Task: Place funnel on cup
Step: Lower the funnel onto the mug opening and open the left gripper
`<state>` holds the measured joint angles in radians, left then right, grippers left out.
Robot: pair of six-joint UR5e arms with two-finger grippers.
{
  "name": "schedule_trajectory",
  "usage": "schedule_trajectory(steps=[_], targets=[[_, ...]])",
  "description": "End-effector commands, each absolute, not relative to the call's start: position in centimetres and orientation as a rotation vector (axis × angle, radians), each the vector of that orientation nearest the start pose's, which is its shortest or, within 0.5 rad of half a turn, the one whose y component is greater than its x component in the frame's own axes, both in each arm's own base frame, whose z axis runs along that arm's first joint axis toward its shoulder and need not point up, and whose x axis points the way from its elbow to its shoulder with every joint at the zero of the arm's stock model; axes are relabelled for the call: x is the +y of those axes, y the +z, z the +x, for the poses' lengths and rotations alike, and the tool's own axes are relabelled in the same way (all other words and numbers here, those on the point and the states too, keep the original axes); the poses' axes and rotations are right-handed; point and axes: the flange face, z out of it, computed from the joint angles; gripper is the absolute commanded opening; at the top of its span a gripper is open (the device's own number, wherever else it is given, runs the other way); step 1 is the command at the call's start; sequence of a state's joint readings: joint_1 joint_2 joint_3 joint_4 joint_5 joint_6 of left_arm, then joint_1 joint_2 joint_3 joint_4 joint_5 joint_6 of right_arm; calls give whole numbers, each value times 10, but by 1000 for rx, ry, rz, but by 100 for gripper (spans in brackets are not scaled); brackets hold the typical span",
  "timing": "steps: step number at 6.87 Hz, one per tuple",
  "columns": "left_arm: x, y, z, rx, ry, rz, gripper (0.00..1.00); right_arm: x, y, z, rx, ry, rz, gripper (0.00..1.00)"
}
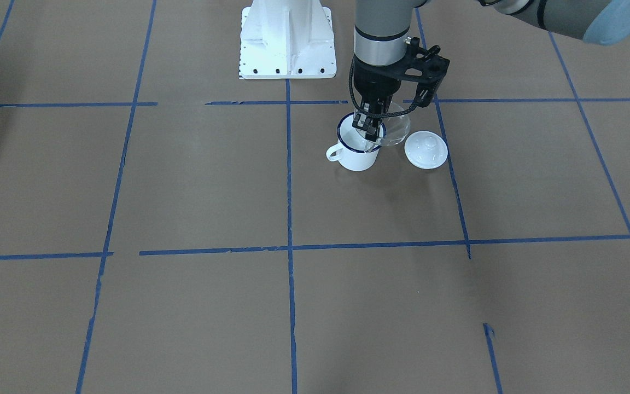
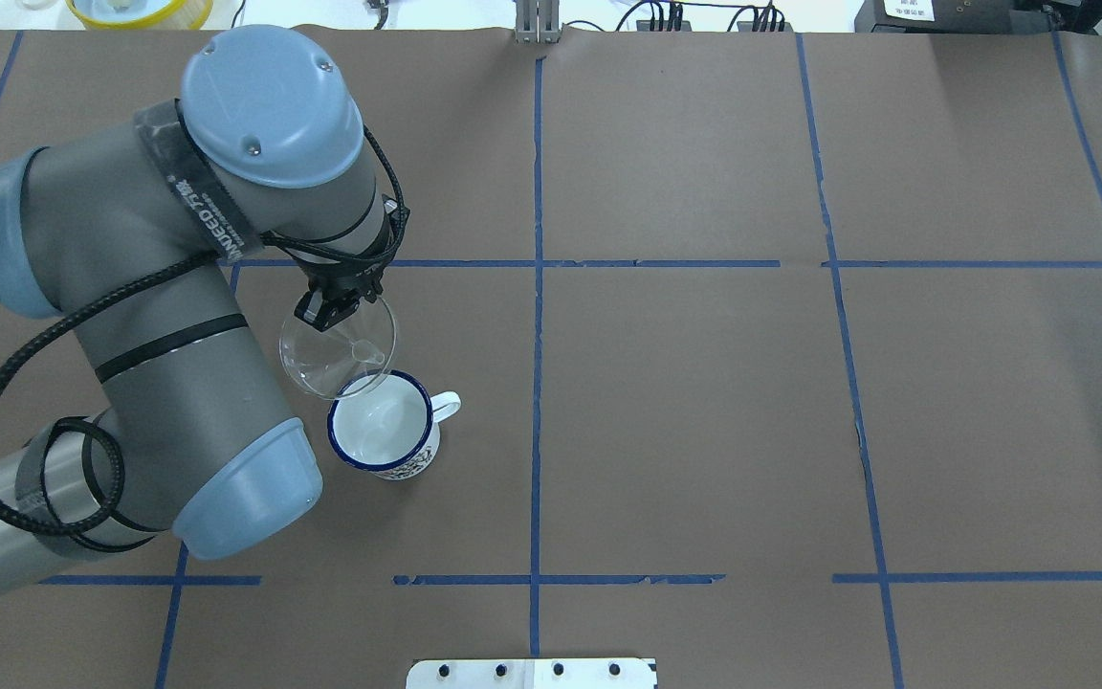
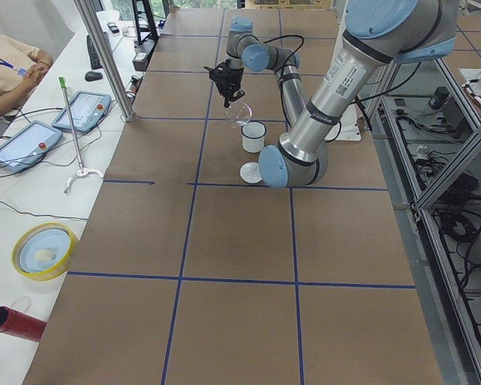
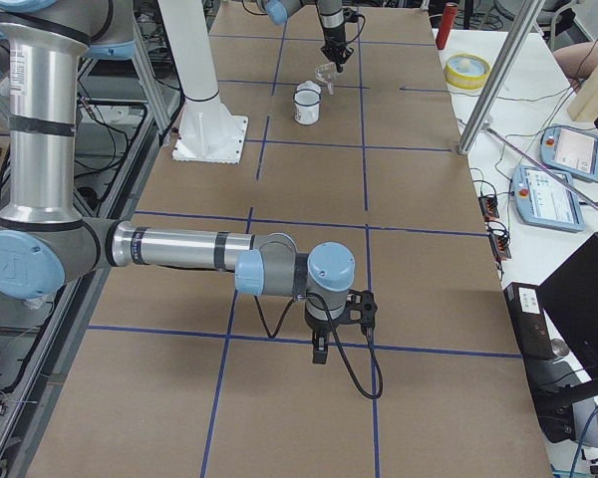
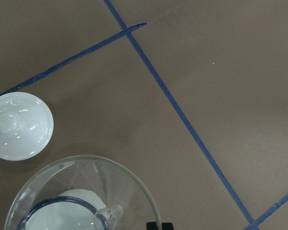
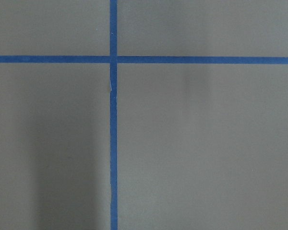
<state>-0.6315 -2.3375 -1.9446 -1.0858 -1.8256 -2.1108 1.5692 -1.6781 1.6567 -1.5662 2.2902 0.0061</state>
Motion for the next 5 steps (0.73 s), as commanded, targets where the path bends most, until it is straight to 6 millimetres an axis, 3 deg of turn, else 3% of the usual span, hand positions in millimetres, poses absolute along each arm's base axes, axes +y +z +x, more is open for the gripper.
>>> schedule_trajectory(steps=[1,2,3,5], targets=[[-428,130,451,605,-1010,-265,0,-445,670,67,-719,10,-19,100],[-428,141,465,570,-990,-264,0,-445,670,67,-719,10,-19,100],[-414,155,489,531,-938,-272,0,-445,670,67,-719,10,-19,100],[-405,158,500,521,-911,-273,0,-445,670,67,-719,10,-19,100]])
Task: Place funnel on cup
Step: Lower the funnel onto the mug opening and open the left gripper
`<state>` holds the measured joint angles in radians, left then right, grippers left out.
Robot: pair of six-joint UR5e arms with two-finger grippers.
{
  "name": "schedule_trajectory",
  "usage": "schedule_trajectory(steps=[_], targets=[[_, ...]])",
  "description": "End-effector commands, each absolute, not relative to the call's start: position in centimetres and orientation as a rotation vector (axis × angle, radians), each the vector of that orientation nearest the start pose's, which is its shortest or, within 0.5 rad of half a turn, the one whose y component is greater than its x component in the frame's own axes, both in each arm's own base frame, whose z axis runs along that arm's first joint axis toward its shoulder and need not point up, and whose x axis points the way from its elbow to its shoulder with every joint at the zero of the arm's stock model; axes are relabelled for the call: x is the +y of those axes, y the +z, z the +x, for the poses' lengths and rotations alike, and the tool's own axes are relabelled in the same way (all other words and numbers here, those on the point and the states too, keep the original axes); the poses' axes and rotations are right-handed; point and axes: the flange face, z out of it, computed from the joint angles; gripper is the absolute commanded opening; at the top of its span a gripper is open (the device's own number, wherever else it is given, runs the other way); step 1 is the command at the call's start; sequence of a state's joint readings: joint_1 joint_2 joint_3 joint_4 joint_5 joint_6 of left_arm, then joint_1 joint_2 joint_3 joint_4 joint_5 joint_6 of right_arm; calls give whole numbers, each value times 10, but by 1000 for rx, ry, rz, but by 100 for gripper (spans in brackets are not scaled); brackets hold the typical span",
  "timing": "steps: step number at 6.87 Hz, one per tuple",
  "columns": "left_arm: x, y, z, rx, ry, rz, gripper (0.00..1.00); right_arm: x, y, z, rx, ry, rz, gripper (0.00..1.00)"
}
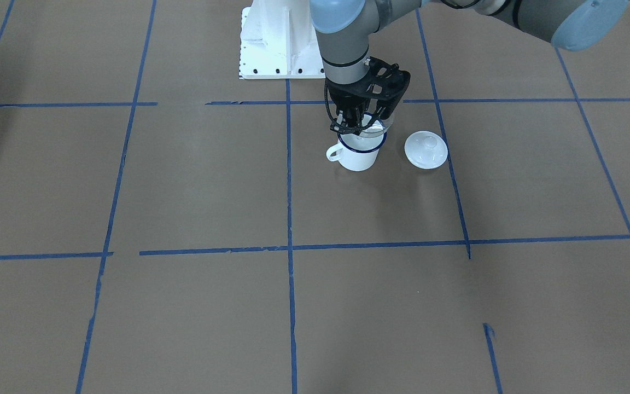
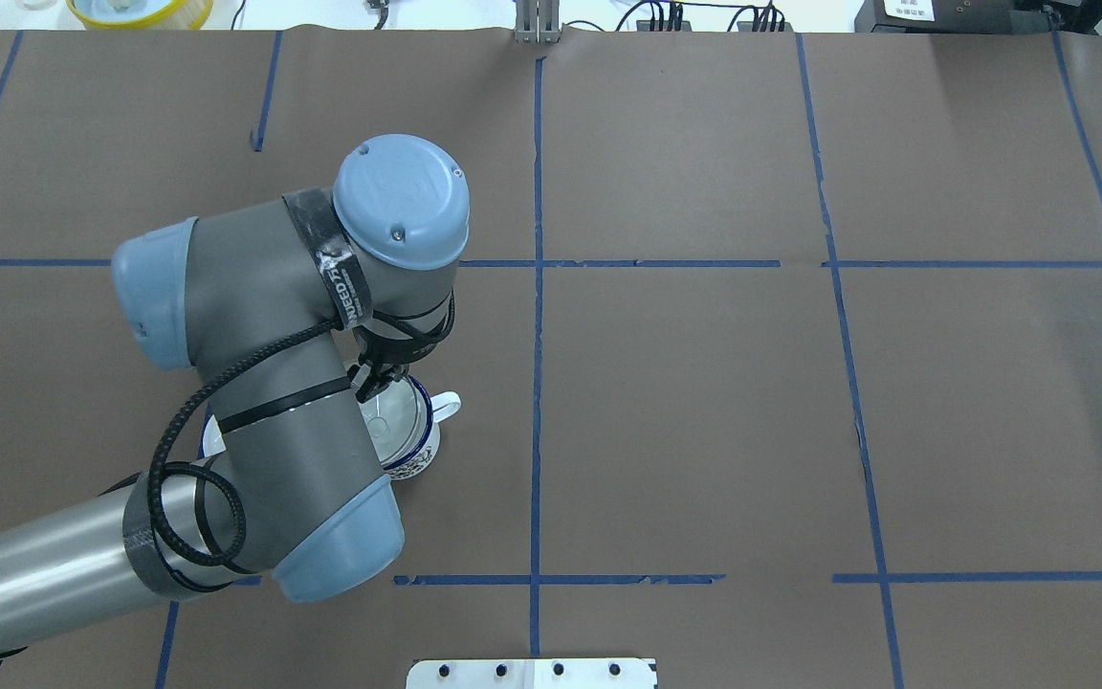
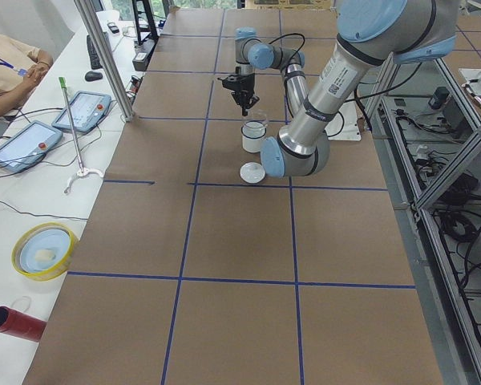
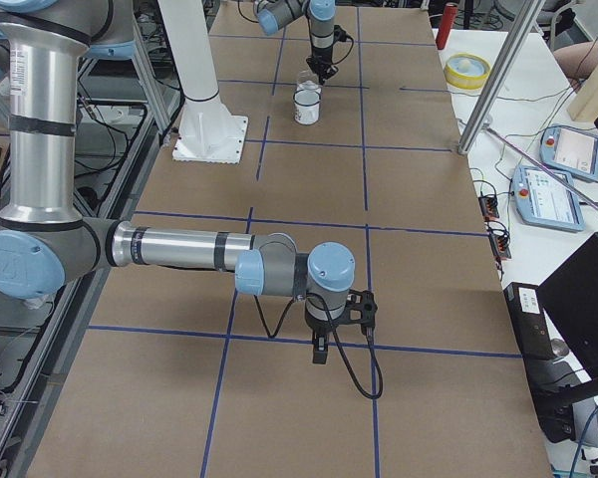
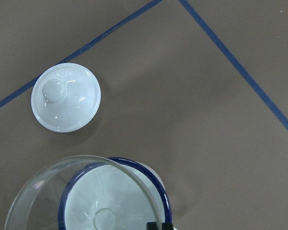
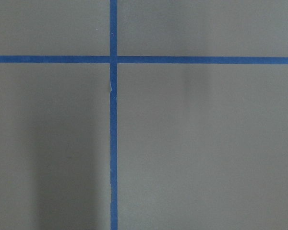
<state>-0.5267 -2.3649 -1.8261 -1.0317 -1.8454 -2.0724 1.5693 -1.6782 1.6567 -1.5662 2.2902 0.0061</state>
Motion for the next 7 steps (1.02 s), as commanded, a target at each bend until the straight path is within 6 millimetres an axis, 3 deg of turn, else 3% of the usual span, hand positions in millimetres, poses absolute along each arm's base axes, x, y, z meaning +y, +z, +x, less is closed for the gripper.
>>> schedule_trajectory(steps=[1,7], targets=[[-407,162,505,514,-893,-265,0,-445,670,67,-719,10,-19,100],[-418,170,522,516,-858,-248,0,-445,670,67,-719,10,-19,100]])
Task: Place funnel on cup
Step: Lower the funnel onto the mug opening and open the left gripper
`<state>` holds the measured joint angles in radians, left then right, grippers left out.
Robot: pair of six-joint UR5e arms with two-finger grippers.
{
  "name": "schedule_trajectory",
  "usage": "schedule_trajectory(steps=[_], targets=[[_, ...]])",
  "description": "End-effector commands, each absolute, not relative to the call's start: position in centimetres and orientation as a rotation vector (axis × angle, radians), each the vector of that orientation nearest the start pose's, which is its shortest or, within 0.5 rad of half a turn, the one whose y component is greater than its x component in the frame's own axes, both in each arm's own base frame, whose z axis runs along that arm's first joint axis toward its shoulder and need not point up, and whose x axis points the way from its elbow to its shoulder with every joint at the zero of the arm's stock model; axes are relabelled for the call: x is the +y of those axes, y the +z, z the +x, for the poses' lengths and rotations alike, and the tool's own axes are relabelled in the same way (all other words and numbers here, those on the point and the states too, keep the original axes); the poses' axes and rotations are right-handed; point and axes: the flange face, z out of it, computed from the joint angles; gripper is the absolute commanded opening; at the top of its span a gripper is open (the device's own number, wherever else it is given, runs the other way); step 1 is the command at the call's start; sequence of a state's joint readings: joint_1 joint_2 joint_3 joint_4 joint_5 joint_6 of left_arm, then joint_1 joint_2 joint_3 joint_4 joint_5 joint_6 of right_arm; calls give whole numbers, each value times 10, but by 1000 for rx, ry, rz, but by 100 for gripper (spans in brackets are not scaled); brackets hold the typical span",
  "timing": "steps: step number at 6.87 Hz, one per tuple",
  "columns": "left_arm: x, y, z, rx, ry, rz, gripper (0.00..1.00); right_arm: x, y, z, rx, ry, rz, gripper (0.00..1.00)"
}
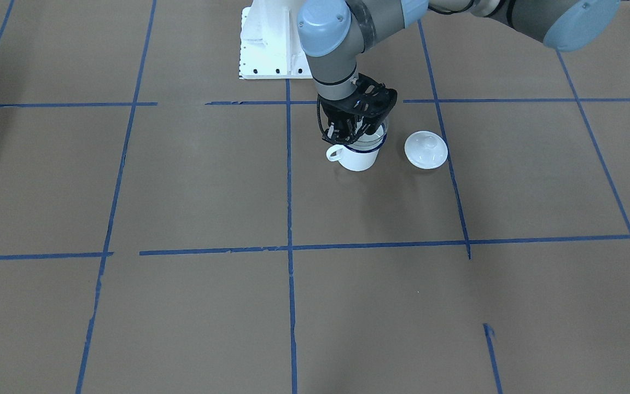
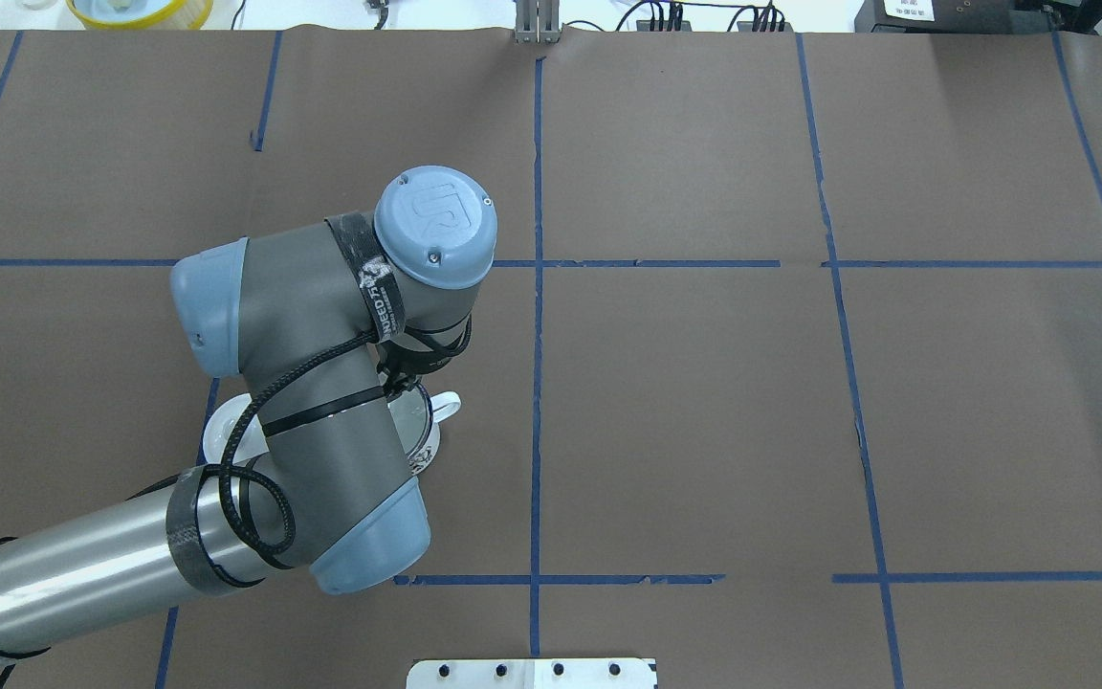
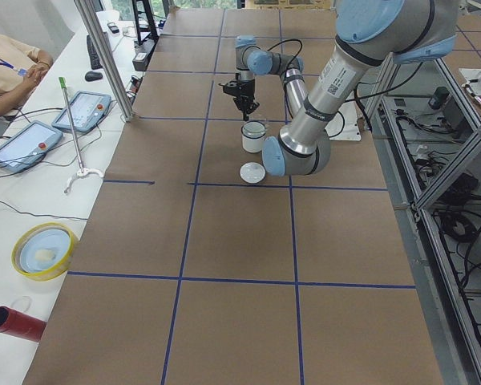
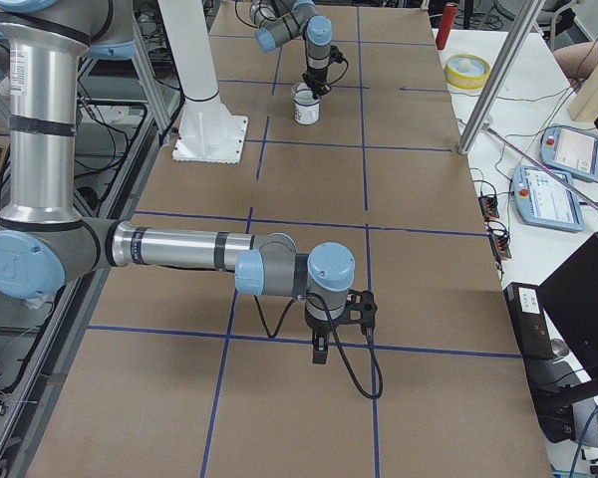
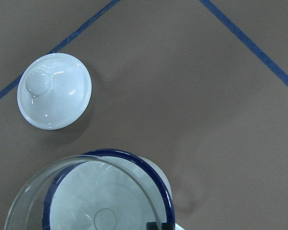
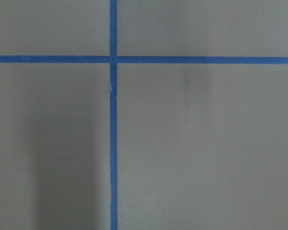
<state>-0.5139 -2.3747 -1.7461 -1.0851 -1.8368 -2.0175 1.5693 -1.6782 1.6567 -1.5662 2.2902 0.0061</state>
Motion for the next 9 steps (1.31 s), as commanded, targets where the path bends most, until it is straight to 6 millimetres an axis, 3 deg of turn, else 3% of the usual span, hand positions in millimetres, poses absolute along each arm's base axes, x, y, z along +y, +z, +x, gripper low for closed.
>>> schedule_trajectory(steps=[1,2,3,4,5,6,8,9], targets=[[-418,171,522,513,-852,-247,0,-445,670,67,-719,10,-19,100],[-418,171,522,514,-852,-245,0,-445,670,67,-719,10,-19,100],[-418,171,522,516,-851,-244,17,-445,670,67,-719,10,-19,100],[-418,173,522,518,-850,-244,74,-445,670,67,-719,10,-19,100],[-418,172,522,523,-848,-243,82,-445,670,67,-719,10,-19,100],[-417,170,520,532,-794,-226,99,-445,670,67,-719,10,-19,100],[-422,148,489,603,-730,-185,99,-445,670,67,-719,10,-19,100],[-440,145,449,648,-683,-134,99,-445,670,67,-719,10,-19,100]])
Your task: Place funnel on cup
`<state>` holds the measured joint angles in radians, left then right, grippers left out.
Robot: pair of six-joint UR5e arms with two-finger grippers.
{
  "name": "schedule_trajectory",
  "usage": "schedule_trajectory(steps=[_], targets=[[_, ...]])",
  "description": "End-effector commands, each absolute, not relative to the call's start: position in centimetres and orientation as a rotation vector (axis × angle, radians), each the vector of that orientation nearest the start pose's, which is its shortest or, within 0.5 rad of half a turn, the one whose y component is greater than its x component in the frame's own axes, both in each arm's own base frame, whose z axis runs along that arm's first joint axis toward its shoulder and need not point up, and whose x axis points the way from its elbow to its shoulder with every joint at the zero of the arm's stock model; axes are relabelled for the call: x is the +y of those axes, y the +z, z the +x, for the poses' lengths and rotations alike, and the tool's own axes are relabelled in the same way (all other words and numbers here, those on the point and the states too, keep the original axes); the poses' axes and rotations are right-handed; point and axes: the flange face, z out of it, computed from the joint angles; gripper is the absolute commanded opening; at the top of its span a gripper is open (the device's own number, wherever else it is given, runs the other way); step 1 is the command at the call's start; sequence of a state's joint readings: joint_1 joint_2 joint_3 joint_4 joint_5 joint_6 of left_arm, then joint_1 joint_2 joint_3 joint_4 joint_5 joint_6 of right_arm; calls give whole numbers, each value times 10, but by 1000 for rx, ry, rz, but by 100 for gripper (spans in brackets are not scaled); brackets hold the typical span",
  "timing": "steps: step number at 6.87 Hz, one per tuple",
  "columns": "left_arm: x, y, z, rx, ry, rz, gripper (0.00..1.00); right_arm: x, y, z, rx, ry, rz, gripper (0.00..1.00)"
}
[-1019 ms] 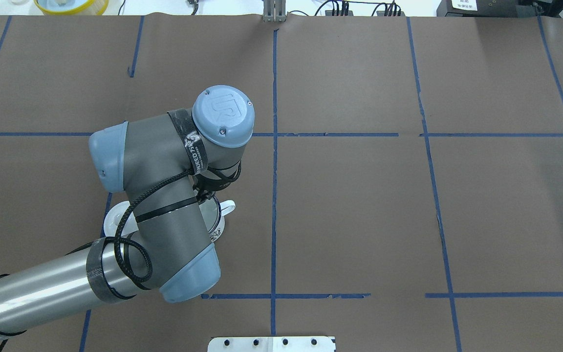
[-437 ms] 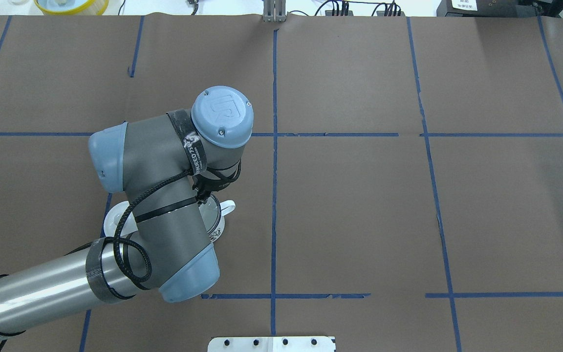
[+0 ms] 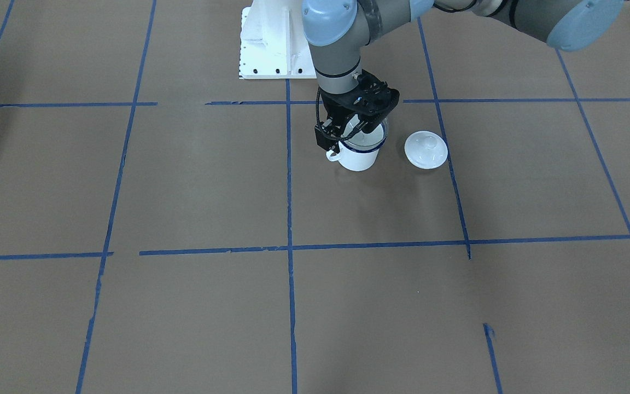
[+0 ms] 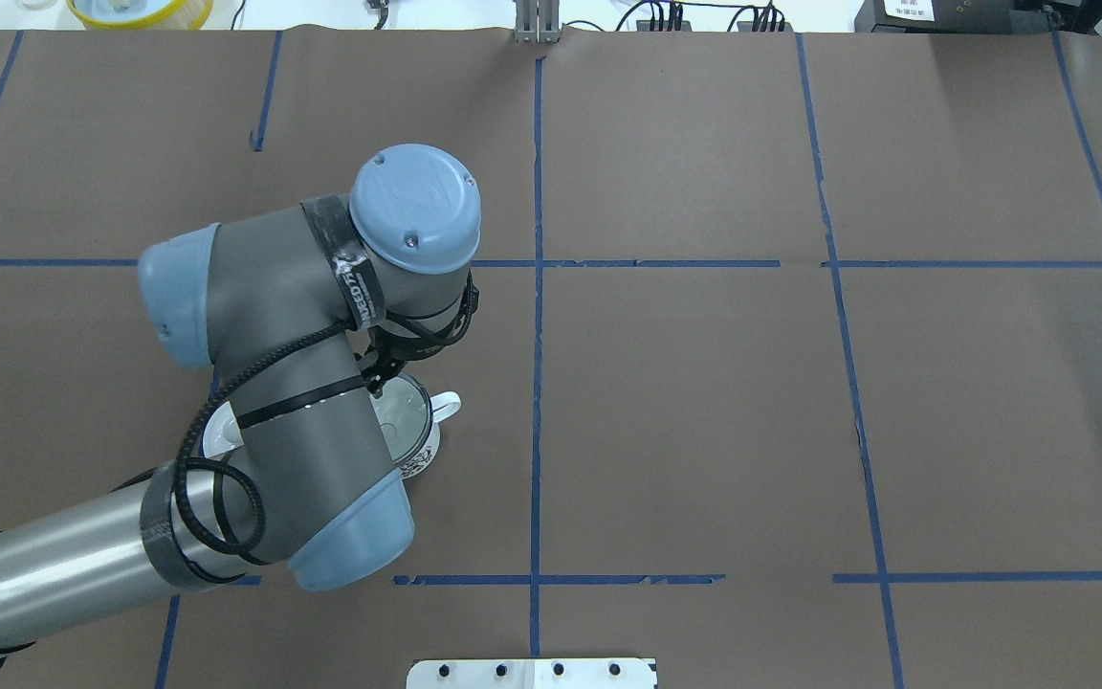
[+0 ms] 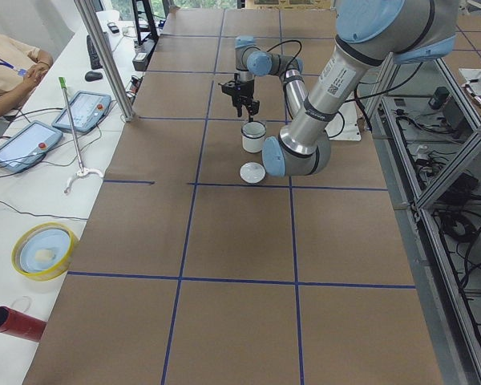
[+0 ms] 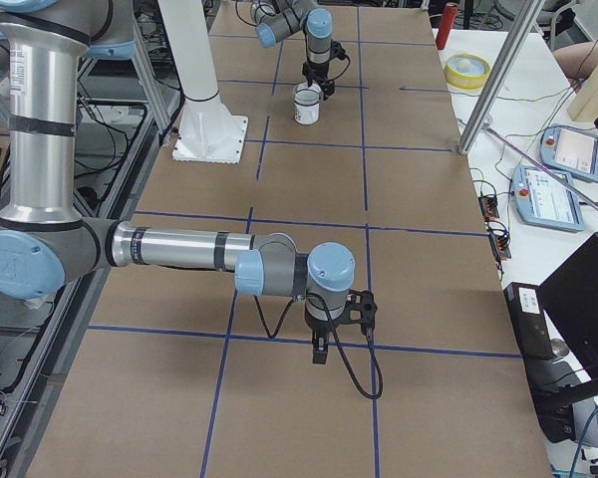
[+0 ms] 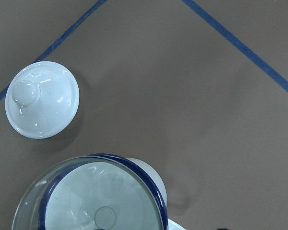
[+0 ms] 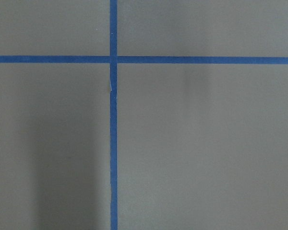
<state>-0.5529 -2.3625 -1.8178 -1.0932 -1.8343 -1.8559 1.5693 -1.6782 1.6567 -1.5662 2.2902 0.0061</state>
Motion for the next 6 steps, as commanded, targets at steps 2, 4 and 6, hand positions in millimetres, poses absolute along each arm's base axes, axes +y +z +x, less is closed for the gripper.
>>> schedule_trajectory(steps=[2,4,6], targets=[[-468,175,383,700,-478,5,100,-445,671,67,-719,11,-20,100],[-513,258,296,756,-300,45,100,-445,670,67,-719,10,-19,100],[-550,346,170,734,-85,90,100,-445,670,67,-719,10,-19,100]])
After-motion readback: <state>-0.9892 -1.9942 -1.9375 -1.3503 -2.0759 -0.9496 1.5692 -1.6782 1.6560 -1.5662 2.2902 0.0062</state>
